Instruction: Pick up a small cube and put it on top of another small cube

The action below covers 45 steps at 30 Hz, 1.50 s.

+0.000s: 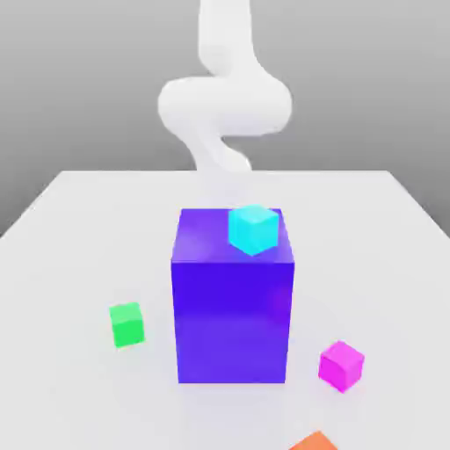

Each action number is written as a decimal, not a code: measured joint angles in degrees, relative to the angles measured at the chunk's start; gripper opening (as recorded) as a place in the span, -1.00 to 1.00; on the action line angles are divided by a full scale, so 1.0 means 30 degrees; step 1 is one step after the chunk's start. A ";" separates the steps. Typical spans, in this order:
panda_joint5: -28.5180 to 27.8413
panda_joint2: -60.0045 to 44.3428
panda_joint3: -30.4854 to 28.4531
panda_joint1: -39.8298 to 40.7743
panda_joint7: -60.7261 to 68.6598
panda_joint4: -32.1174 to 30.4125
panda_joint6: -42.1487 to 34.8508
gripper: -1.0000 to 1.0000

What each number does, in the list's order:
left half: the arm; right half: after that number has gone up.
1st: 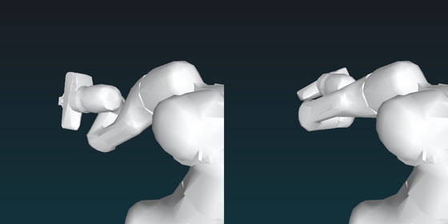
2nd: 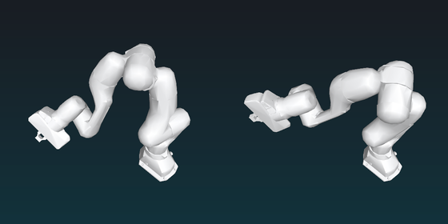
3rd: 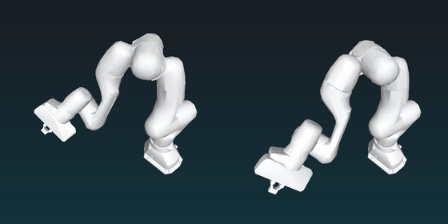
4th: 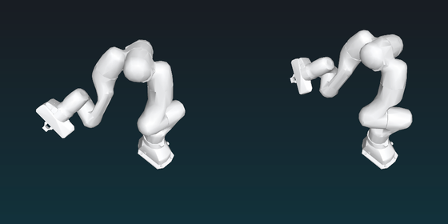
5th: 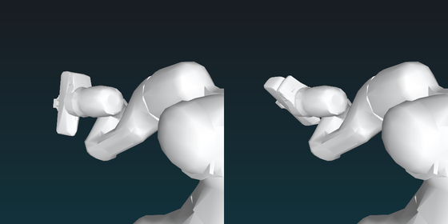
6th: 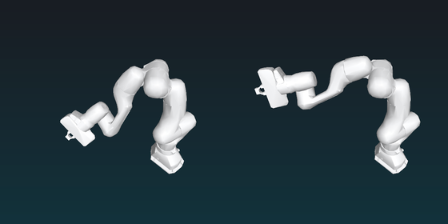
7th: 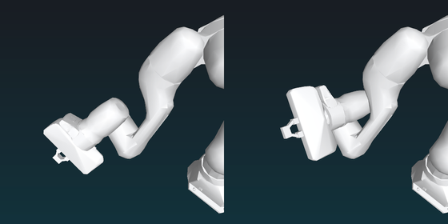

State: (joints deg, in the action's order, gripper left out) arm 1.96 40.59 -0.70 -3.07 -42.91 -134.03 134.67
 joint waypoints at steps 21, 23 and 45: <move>0.0296 -1.4596 0.1502 -0.6209 0.4490 -0.6328 0.8196 0.00; -0.0771 -1.5917 0.1174 -0.6616 0.4013 -0.6656 0.9098 0.00; -0.2529 -1.6114 0.0483 -0.6696 0.5043 -0.5638 0.8546 -1.00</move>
State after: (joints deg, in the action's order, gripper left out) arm -5.63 -7.75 0.75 -23.16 -27.78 -150.94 160.31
